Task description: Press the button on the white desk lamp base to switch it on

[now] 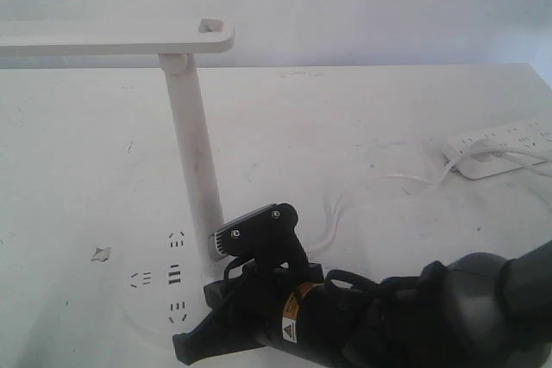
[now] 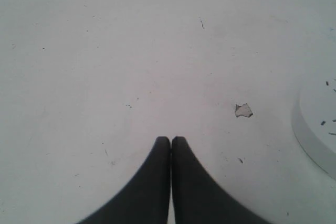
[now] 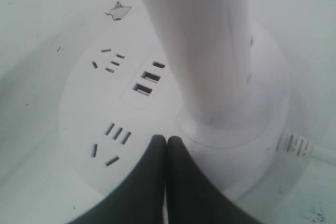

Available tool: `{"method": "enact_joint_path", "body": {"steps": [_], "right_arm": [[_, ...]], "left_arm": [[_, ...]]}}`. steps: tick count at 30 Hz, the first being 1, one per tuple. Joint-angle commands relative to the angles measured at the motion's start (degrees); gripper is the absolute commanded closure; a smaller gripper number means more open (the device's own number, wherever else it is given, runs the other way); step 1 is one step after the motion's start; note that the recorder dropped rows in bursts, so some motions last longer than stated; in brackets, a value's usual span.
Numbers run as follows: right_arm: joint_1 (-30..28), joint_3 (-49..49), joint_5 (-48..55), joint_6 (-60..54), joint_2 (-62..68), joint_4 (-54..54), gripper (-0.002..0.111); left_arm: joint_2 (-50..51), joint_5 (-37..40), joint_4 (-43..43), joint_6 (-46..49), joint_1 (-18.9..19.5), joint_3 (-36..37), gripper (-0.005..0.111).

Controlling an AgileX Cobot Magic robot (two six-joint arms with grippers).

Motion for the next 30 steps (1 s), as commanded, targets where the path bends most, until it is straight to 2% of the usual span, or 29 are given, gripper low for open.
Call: {"method": "enact_joint_path", "body": {"steps": [1, 16, 30], "right_arm": [[0.1, 0.3, 1.3, -0.9, 0.5, 0.2, 0.108], [0.1, 0.3, 9.8, -0.6, 4.6, 0.1, 0.108], [0.1, 0.3, 7.5, -0.4, 1.3, -1.1, 0.108]], "left_arm": [[-0.2, -0.4, -0.2, -0.1, -0.3, 0.2, 0.107], [-0.2, -0.4, -0.2, -0.1, -0.3, 0.2, 0.107], [-0.2, -0.4, -0.2, -0.1, -0.3, 0.2, 0.107]]}}
